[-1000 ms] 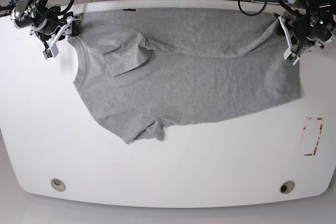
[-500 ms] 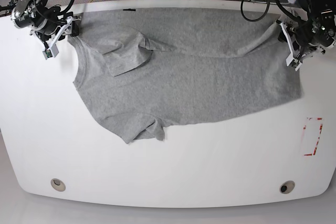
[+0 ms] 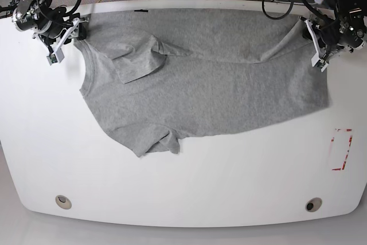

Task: Fold the T-shirt properly
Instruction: 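Pull the shirt edge with the left gripper away from the right gripper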

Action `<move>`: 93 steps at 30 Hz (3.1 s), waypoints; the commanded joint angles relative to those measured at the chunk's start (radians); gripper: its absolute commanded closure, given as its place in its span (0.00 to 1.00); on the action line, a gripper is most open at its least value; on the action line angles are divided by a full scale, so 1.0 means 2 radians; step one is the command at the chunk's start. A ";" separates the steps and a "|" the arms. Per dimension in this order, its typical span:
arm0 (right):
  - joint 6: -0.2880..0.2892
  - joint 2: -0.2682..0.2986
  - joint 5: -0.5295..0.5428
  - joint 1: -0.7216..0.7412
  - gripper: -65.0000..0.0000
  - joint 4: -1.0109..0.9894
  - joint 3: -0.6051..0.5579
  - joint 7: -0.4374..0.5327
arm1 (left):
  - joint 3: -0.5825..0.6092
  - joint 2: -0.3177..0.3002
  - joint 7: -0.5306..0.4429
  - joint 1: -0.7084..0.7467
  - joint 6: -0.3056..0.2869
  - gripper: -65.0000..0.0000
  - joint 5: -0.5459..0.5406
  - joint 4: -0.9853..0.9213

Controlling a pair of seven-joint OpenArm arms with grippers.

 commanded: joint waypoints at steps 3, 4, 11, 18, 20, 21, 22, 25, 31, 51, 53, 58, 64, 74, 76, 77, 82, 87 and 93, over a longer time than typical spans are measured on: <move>0.001 0.009 0.003 0.002 0.56 0.007 0.003 0.006 | -0.003 -0.007 -0.001 -0.003 0.000 0.56 -0.002 0.005; 0.001 0.009 0.003 0.002 0.56 0.007 0.003 0.006 | -0.003 -0.007 -0.001 -0.003 0.000 0.57 -0.002 0.005; 0.001 0.009 0.003 0.002 0.56 0.007 0.003 0.006 | -0.003 -0.006 0.000 -0.005 0.000 0.87 -0.002 -0.012; 0.001 0.009 0.003 0.002 0.56 0.007 0.003 0.006 | -0.004 -0.006 -0.001 -0.006 0.000 0.98 -0.002 -0.018; 0.001 0.009 0.003 0.002 0.56 0.007 0.003 0.006 | -0.004 -0.006 0.000 -0.005 0.000 0.98 -0.003 -0.018; 0.001 0.009 0.003 0.002 0.56 0.007 0.003 0.006 | -0.004 -0.006 0.000 -0.005 0.000 0.98 -0.003 -0.018; 0.001 0.009 0.003 0.002 0.56 0.007 0.003 0.006 | -0.004 -0.006 0.000 -0.005 0.000 0.98 -0.003 -0.017; 0.001 0.009 0.003 0.002 0.56 0.007 0.003 0.006 | -0.004 -0.006 0.000 -0.005 0.000 0.98 -0.003 0.000; 0.001 0.009 0.003 0.002 0.56 0.007 0.003 0.006 | -0.004 -0.006 0.001 -0.004 0.000 0.98 -0.003 0.050; 0.001 -0.001 0.002 0.002 0.56 0.007 0.003 0.006 | -0.002 -0.023 -0.001 -0.037 0.000 0.99 -0.001 0.061; 0.001 -0.001 0.002 0.003 0.56 0.007 0.003 0.006 | -0.002 -0.023 0.000 -0.048 0.000 0.99 0.006 0.061; 0.001 -0.001 0.002 0.010 0.56 0.007 0.003 0.006 | 0.008 -0.023 0.000 -0.073 0.000 0.99 0.054 0.061; 0.001 -0.001 0.002 0.010 0.56 0.007 0.003 0.005 | 0.032 -0.023 -0.001 -0.082 0.000 0.98 0.095 0.061; 0.001 -0.001 0.002 0.010 0.56 0.007 0.003 0.005 | 0.044 -0.043 -0.002 -0.107 0.000 0.98 0.099 0.013; 0.001 -0.001 0.002 0.010 0.56 0.007 0.003 0.005 | 0.044 -0.043 -0.002 -0.122 0.000 0.98 0.099 0.009; 0.001 -0.001 0.002 0.010 0.56 0.007 0.003 0.005 | 0.044 -0.043 -0.002 -0.126 0.000 0.98 0.100 0.007; 0.001 -0.001 0.003 0.010 0.56 0.007 0.003 0.005 | 0.044 -0.044 -0.002 -0.149 0.000 0.94 0.100 -0.015; 0.001 -0.001 0.003 0.010 0.54 0.011 0.004 0.005 | 0.044 -0.044 -0.001 -0.156 0.000 0.74 0.100 -0.014; 0.001 -0.001 0.003 0.025 0.54 0.011 0.007 -0.001 | 0.042 -0.044 -0.001 -0.159 0.000 0.55 0.099 -0.015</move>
